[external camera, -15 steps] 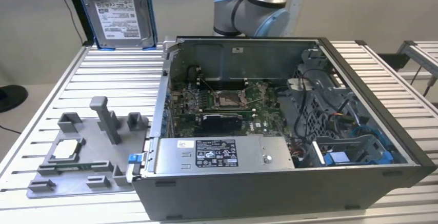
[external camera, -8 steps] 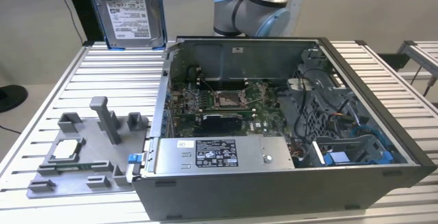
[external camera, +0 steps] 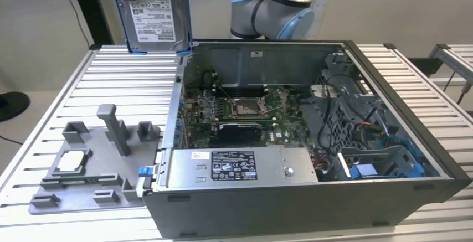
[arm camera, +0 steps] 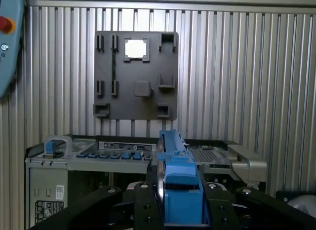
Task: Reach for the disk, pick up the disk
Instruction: 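Pick up the disk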
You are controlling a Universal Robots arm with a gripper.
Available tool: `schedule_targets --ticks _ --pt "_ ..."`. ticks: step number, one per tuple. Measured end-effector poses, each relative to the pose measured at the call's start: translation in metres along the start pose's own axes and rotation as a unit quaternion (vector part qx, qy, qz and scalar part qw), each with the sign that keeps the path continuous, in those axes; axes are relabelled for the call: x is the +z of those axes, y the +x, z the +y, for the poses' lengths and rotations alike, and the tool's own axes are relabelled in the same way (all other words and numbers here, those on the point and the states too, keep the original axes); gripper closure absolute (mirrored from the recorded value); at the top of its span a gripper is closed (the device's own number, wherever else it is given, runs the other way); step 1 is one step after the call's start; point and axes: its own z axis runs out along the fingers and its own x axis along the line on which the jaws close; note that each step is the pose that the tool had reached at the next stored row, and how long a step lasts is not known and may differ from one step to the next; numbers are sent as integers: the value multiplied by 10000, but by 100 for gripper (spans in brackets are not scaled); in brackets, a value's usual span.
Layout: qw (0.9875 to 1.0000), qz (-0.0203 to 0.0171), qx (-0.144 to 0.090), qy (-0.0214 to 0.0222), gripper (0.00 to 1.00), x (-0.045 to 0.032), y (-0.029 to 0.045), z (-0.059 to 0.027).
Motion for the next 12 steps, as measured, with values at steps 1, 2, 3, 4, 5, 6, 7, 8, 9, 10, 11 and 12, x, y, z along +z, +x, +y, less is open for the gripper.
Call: schedule_targets --ticks 1,2,3,4,5,6,7,8,9,10,11,12 --pt "10000 0 0 0 100 -1 0 -21" --pt "10000 0 0 0 100 -1 0 -40" --pt "10000 0 1 0 100 -2 1 -59" --pt "10000 0 1 0 100 -2 1 -80" --pt "10000 0 0 0 100 -2 1 -100" --pt "10000 0 0 0 100 -2 1 -121" --pt "10000 0 0 0 100 -3 1 -140" --pt "10000 0 0 0 100 -3 2 -159" --pt "10000 0 0 0 100 -3 2 -179" --pt "10000 0 0 0 100 -4 2 -196" --pt "10000 0 0 0 100 -4 2 -215" --pt "10000 0 0 0 100 -4 3 -233"
